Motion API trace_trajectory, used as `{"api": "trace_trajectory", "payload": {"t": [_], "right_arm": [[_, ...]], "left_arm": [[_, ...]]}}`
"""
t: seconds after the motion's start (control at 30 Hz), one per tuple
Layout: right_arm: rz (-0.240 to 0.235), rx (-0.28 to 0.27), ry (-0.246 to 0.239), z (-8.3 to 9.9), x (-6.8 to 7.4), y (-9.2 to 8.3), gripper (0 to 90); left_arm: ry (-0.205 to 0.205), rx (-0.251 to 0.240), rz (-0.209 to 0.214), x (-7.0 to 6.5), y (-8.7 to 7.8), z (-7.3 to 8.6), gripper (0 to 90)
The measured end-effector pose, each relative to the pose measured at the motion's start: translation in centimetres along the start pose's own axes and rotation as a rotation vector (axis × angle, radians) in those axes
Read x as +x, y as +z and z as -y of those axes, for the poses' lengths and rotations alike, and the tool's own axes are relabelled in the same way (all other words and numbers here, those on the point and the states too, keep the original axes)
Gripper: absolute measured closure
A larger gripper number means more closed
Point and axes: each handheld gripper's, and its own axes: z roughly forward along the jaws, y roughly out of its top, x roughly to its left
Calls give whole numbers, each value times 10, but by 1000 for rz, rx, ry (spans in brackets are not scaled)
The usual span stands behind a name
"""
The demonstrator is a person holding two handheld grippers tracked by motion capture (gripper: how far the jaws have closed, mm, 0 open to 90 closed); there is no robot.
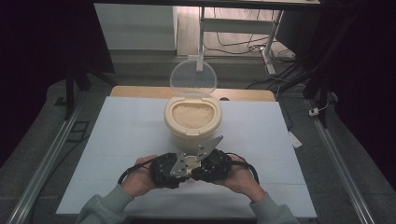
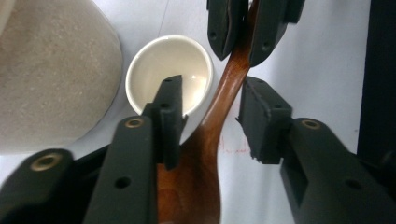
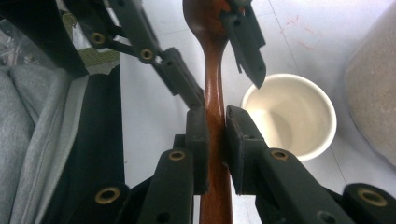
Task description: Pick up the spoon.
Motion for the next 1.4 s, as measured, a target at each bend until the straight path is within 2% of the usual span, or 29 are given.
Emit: {"api": "trace_trajectory", "payload": {"t": [0.07, 0.13, 0.17, 0.2, 0.23, 0.27, 0.3, 0.33, 0.4, 0.43, 0.47, 0.53, 0.57, 0.6, 0.63, 0.67, 0.7, 0.77, 0.8, 0.83, 0.87, 0.9, 0.93, 0.97, 1.03, 1.13, 1.2, 1.3, 1.4], "right_arm": [[1, -4, -10, 0, 1, -1, 791], [-2, -9, -19, 0, 1, -1, 790], [-3, -11, -21, 0, 1, -1, 789], [-4, -14, -22, 0, 1, -2, 789], [-5, -18, -26, 0, 1, -2, 786], [-4, -25, -22, -1, 1, -2, 781], [1, -33, -21, -1, 1, -3, 776], [5, -43, -15, -1, 0, -3, 777], [2, -50, -11, 0, -1, -3, 775], [21, -54, -9, 0, -1, -4, 771], [21, -54, -9, 0, -1, -4, 771], [41, -83, 1, 1, -2, -6, 712], [41, -83, 1, 1, -2, -6, 712], [73, -125, 18, 1, -2, -11, 682], [96, -149, 32, 2, -3, -14, 655], [124, -177, 47, 3, -4, -19, 630], [151, -216, 68, 5, -4, -23, 617], [198, -297, 113, 9, -5, -33, 577], [198, -297, 113, 9, -5, -33, 577], [263, -347, 148, 14, -4, -40, 538], [290, -367, 164, 16, -3, -43, 518], [290, -367, 164, 16, -3, -43, 518], [317, -385, 183, 19, -2, -45, 503], [339, -419, 222, 26, 0, -48, 467], [367, -438, 247, 32, 2, -49, 446], [404, -470, 281, 40, 6, -48, 415], [411, -479, 294, 42, 7, -47, 407], [382, -487, 343, 49, 6, -39, 383], [370, -502, 359, 48, 5, -31, 382]], "left_arm": [[6, 4, 0, 0, 0, 0, 661], [42, 26, 5, 0, 0, 1, 690], [38, 25, 7, -1, 1, 1, 704], [43, 24, 13, -1, 1, 1, 719], [41, 19, 36, -2, 3, 2, 737], [41, 19, 36, -2, 3, 2, 758], [60, 32, 46, -2, 3, 2, 779], [60, 32, 54, -2, 4, 2, 789], [35, 21, 46, -4, 6, 2, 790], [27, 21, 45, -3, 6, 2, 791], [24, 19, 41, -3, 6, 2, 791], [9, 13, 26, -3, 7, 2, 792], [5, 12, 20, -2, 6, 2, 792], [-1, 7, 15, -1, 6, 3, 792], [-17, 0, -11, 0, 5, 3, 792], [-17, 0, -11, 0, 5, 3, 792], [-34, -4, -47, 2, 3, 4, 792], [-49, -8, -84, 3, 2, 5, 792], [-49, -8, -84, 3, 2, 5, 792], [-74, -23, -111, 4, 2, 7, 792], [-74, -23, -111, 4, 2, 7, 792], [-83, -26, -125, 5, 1, 7, 792], [-92, -29, -134, 6, 1, 8, 792], [-100, -32, -143, 7, 0, 8, 792], [-113, -33, -154, 8, 0, 10, 792], [-126, -44, -175, 9, -2, 10, 792], [-136, -61, -184, 8, -3, 10, 792], [-144, -80, -195, 8, -5, 10, 792], [-146, -91, -205, 8, -6, 9, 792]]}}
